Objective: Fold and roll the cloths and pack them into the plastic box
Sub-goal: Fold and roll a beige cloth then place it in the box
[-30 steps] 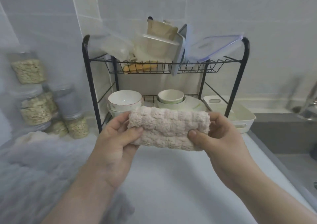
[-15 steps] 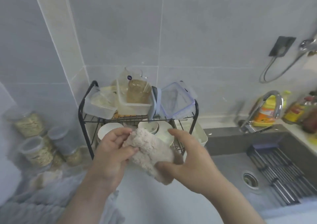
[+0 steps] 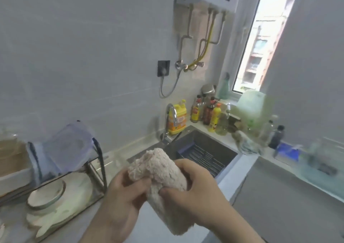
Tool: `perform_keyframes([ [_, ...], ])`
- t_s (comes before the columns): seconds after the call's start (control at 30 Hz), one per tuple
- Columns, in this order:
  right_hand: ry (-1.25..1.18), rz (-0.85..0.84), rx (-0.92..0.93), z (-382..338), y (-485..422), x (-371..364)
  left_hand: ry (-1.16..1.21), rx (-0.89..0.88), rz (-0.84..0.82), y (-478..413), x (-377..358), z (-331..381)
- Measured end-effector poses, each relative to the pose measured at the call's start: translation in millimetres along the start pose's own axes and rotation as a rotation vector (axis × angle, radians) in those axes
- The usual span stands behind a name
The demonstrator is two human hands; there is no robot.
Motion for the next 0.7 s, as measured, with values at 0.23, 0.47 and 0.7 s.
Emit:
perform_keyframes([
  [0.23,-0.138,0.21,-0.17,96,47,161,0.014,0.164,-0.252,-79,-165,-125],
  [0.47,-0.142,0.588,-0.25,198,88,339,0.054,0.294,-0.444,-142,-319,-254],
  [0.7,-0.173,0.694,-0.284,273,117,462,0.041,0.331,-0.595,-178,-452,-343],
])
Point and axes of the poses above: each hand's wrist, its own y-axis away from the middle knuckle, its own x-axis out of the back of the hand, z = x × y, the point moved 9 cm from there along -y, towards the middle knuckle, and after that the axes turned 3 degrees about -z, right-handed, at the moved point
